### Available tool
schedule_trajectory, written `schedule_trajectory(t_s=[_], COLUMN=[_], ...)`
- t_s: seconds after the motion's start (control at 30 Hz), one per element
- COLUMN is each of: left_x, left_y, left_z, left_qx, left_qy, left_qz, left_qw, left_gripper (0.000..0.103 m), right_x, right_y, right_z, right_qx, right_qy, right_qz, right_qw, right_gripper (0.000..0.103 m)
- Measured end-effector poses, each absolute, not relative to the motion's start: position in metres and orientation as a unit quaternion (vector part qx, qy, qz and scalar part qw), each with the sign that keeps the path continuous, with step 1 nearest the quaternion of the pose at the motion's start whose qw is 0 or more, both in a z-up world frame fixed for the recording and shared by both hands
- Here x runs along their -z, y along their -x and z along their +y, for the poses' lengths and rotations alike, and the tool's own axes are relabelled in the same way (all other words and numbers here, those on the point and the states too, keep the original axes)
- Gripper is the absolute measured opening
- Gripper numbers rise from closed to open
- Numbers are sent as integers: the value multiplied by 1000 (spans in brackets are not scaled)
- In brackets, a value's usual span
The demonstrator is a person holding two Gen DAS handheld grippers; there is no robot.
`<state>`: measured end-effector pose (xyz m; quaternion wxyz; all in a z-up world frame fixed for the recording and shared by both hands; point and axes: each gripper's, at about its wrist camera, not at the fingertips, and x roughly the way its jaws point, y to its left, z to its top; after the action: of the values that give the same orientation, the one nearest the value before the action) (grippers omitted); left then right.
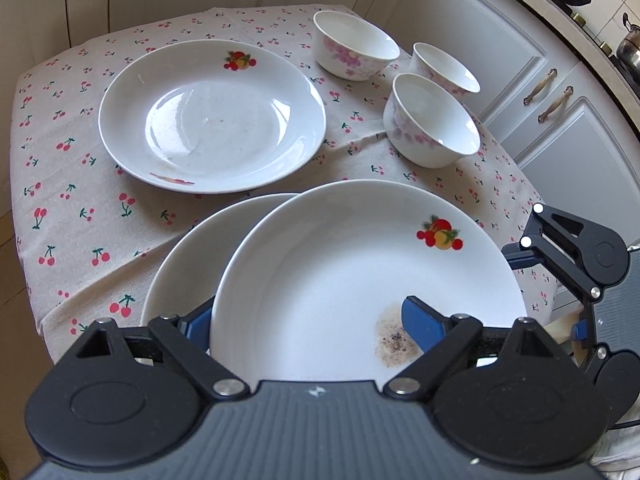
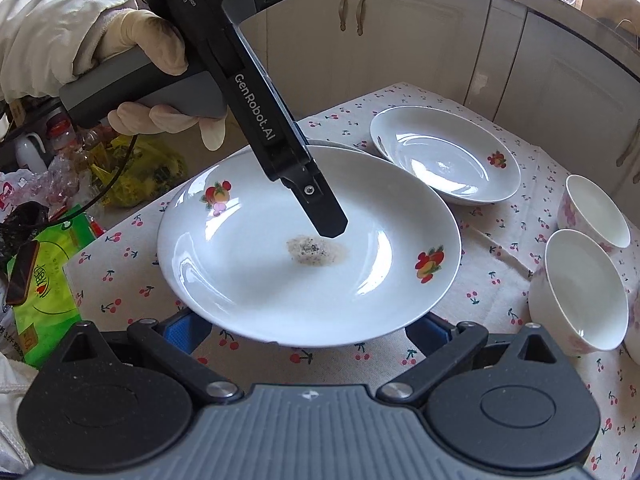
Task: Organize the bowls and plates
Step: 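Lower the stained plate onto the other white plate and open the left tool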
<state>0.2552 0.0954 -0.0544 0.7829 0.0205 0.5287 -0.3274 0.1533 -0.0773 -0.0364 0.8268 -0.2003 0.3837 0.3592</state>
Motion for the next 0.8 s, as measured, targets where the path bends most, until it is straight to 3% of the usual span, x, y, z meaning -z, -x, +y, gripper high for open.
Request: schedule_trajectory(t_s=[0.8], left_x=[60], left_y=[-262], left_z=[84], left_qx=[302], left_qy=[-65], left_qz=[537], left_qw=[785], left_gripper=[93], right_x=[34], right_y=[-153], right_z=[-76], right_qx=[-354], right_qy=[179], right_qz=[385], right_qw=[833], right_gripper=[103])
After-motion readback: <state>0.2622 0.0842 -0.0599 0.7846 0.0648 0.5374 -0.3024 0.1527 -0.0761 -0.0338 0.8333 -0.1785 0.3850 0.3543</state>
